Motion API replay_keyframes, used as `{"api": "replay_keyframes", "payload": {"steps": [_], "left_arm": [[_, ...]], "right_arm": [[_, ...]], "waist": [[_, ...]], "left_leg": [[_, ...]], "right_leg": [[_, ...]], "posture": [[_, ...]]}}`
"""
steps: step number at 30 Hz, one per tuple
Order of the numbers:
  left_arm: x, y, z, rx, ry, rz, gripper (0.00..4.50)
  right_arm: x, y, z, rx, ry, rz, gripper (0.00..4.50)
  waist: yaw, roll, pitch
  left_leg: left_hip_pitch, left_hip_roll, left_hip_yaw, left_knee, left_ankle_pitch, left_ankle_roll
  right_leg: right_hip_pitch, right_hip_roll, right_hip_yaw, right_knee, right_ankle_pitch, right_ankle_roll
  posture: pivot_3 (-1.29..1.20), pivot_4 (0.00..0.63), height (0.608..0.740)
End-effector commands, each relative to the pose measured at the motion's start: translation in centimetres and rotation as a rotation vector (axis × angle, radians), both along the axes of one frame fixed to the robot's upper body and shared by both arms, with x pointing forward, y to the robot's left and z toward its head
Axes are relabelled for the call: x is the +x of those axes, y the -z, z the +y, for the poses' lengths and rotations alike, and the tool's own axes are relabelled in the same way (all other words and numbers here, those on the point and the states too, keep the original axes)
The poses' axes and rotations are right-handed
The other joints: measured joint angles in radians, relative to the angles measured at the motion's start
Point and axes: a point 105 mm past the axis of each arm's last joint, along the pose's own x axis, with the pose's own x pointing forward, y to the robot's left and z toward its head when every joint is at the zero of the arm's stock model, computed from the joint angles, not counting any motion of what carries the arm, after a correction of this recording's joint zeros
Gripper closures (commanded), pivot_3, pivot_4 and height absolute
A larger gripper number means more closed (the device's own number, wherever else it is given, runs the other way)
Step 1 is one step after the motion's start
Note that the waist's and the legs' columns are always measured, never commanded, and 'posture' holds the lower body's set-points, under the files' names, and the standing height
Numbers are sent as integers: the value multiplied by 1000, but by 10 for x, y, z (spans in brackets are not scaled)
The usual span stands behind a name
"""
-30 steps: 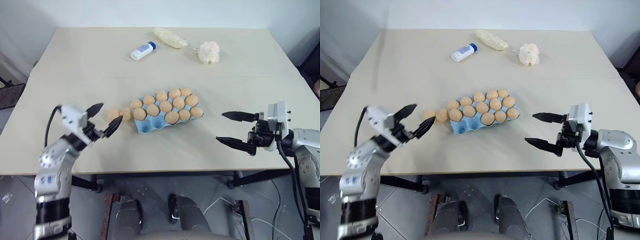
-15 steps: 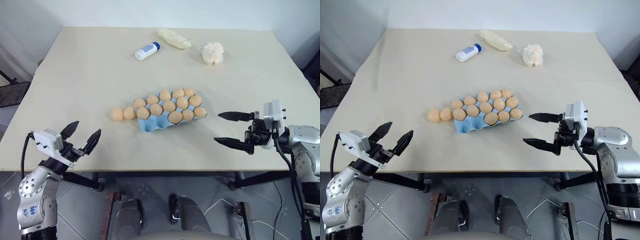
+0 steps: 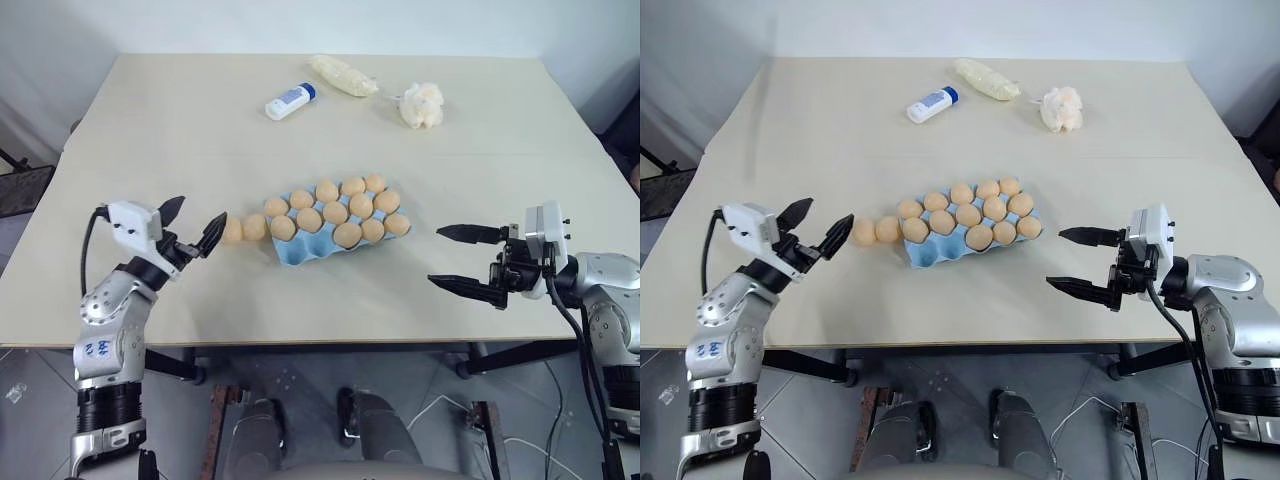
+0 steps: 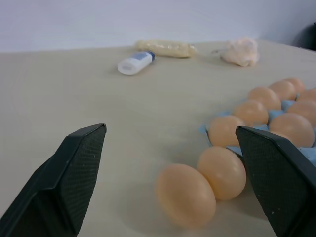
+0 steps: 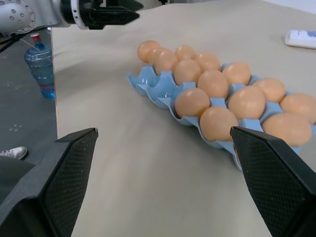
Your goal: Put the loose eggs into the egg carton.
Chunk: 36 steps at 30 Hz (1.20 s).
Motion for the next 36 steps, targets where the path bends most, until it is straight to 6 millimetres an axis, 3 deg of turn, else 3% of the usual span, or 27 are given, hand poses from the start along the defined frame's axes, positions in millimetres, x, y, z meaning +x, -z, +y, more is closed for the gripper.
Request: {"api": "replay_keyframes", "payload": {"steps": [1, 5, 33, 36], "left_arm": [[8, 3, -2, 13, -14, 27, 30], [15, 13, -3, 25, -25, 85, 30], [32, 28, -6, 87, 24, 194, 30], [33, 29, -7, 92, 33, 202, 877]], "right_arm": [[-5, -11, -2, -2, 14, -48, 0], [-6, -9, -3, -4, 27, -46, 0], [-8, -4, -6, -12, 72, -30, 0], [-8, -4, -7, -13, 79, -28, 0]], "waist": [[0, 0, 0], [1, 0, 0], [2, 0, 0], [2, 0, 0]], "left_leg": [[0, 0, 0, 0, 0, 1], [0, 0, -1, 0, 0, 1], [0, -1, -1, 0, 0, 0], [0, 0, -1, 0, 0, 1]], "right_leg": [[0, 0, 0, 0, 0, 0], [0, 0, -1, 1, 0, 0], [0, -1, -2, 1, 0, 0], [0, -1, -2, 1, 0, 0]], "posture": [[0, 150, 740], [0, 150, 740], [0, 150, 740], [0, 150, 740]]}}
